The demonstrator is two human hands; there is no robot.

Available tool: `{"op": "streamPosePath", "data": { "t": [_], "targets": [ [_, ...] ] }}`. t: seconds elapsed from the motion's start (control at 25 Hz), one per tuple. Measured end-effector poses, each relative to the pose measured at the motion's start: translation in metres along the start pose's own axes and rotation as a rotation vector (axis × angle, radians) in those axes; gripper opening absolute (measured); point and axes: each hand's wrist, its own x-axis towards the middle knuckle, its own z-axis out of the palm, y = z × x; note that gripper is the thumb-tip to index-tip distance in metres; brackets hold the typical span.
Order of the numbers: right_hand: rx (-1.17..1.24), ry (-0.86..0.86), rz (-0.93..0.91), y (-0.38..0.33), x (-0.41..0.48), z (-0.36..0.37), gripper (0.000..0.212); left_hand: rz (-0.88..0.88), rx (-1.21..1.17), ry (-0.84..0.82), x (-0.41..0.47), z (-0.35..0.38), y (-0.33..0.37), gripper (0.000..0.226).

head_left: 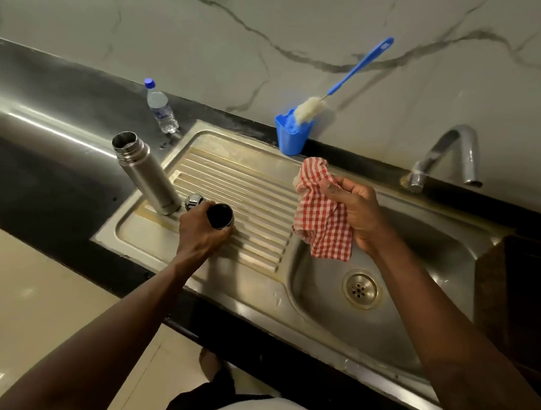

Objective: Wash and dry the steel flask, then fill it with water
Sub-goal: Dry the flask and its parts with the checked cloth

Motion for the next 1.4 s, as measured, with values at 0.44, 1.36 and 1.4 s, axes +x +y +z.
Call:
{"op": "streamPosePath", "data": {
  "t": [0.44,1.36,1.4],
  "targets": [
    [-0.018,0.057,0.037,0.002,0.019,0.018,0.039,0.036,0.261,0.033,0.009,0.001,0.002,0.055],
    [-0.463,0.716,-0.189,0.004,-0.070,-0.106,0.036,-0.221,-0.744,-0.518,-0.042,0.096,0.272,0.026],
    [-0.413,0.717,-0.166,0.004,-0.076,-0.114,0.033,-0.272,-0.743,-0.542,-0.044,0.101,0.278,0.026]
  ]
}}
